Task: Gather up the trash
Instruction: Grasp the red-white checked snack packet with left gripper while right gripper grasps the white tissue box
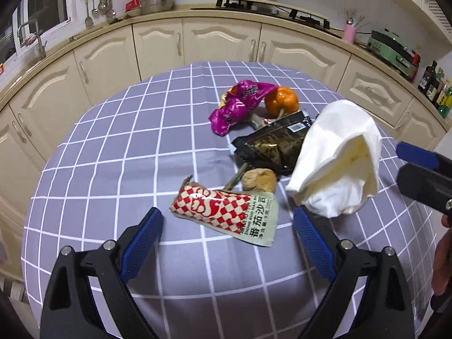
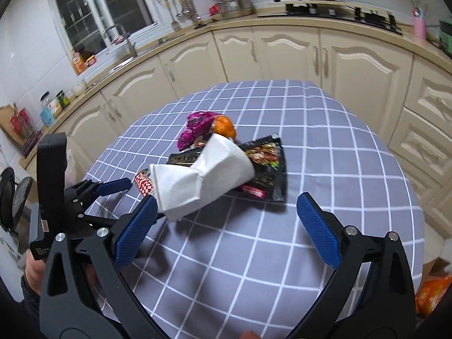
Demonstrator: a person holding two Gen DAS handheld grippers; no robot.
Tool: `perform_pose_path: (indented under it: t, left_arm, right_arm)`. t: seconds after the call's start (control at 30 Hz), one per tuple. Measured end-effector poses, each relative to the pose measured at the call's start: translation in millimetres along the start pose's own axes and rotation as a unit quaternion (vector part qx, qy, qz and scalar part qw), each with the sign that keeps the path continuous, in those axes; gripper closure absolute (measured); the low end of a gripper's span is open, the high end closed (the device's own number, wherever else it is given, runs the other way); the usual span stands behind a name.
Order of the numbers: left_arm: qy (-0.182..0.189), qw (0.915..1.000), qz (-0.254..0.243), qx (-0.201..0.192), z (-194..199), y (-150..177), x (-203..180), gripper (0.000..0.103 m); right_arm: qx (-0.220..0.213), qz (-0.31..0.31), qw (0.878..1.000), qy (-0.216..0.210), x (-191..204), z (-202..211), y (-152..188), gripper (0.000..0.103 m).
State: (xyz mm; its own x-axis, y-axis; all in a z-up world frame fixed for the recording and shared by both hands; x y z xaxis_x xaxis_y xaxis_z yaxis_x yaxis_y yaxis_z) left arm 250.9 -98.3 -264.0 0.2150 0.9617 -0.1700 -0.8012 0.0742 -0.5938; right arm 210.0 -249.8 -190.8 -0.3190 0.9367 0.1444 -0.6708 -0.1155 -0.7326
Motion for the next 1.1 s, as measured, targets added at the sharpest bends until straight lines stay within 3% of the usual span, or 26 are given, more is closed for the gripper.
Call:
perform_pose_path:
  t: [0.07, 0.17, 0.37, 0.43, 0.6, 0.67, 0.7, 0.77, 0.8, 1.0, 1.03, 1.1]
  left_arm:
    - [0.0, 1.0, -0.001, -0.005, 0, -2, -1, 0.041]
    - [0.012, 0.9999, 0.004, -0.008, 0, -5, -1, 0.065]
    - [0.039, 0.999, 0.019, -0.008, 1, -6, 4, 0.076]
    - [0.047, 0.9985, 0.025, -0.008, 1, -6, 6, 0.078]
    - [0.056, 0.9978, 0.035, -0.01, 4, -5, 9, 0.078]
    - [0.052, 0.9976, 0.044, -0.014, 6, -5, 13, 0.073]
    - [0.05, 0.9974, 0.051, -0.015, 7, -4, 15, 0.068]
    - [0.044, 0.9971, 0.058, -0.021, 10, -5, 18, 0.031]
    - [0.043, 0.9968, 0.061, -0.027, 12, -7, 20, 0.027]
    - [0.021, 0.9953, 0.091, -0.025, -1, -23, 33, 0.028]
    - [0.02, 0.9947, 0.098, -0.024, -3, -25, 34, 0.031]
    - [0.006, 0.9949, 0.098, -0.026, -4, -28, 37, 0.051]
  right_arm:
    - [0.003, 0.024, 1.0, -0.004, 8, -5, -5, 0.006]
    - [0.011, 0.06, 0.998, -0.006, 19, -14, -12, 0.006]
    - [0.028, 0.079, 0.996, -0.007, 21, -36, -13, 0.007]
    - [0.024, 0.068, 0.997, -0.016, 20, -35, -11, 0.022]
    - [0.028, 0.077, 0.996, -0.026, 25, -31, 1, 0.022]
    - [0.025, 0.071, 0.997, -0.029, 25, -28, 4, 0.023]
    - [0.023, 0.07, 0.997, -0.029, 24, -27, 4, 0.023]
    - [0.02, 0.065, 0.997, -0.029, 23, -25, 6, 0.022]
    - [0.019, 0.063, 0.997, -0.03, 22, -25, 6, 0.022]
    - [0.014, 0.054, 0.998, -0.034, 20, -23, 6, 0.022]
    - [0.013, 0.052, 0.998, -0.035, 19, -23, 6, 0.022]
    - [0.013, 0.05, 0.998, -0.035, 17, -22, 6, 0.022]
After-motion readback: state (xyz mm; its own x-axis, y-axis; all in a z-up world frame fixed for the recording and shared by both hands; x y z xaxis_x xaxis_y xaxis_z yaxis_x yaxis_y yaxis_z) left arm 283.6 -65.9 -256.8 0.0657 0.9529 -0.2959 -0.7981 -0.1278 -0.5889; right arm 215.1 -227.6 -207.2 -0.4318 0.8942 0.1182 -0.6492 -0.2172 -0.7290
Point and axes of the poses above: each gripper's, at about its wrist camera, not at the fingertips, and z roughly against the way its jaws point, x to its left, y to its underside, the point moved 6 cm from there along -z, roughly the way its jaws point, and after that the axes turned 10 degrees about z, right-handed, at the moved point
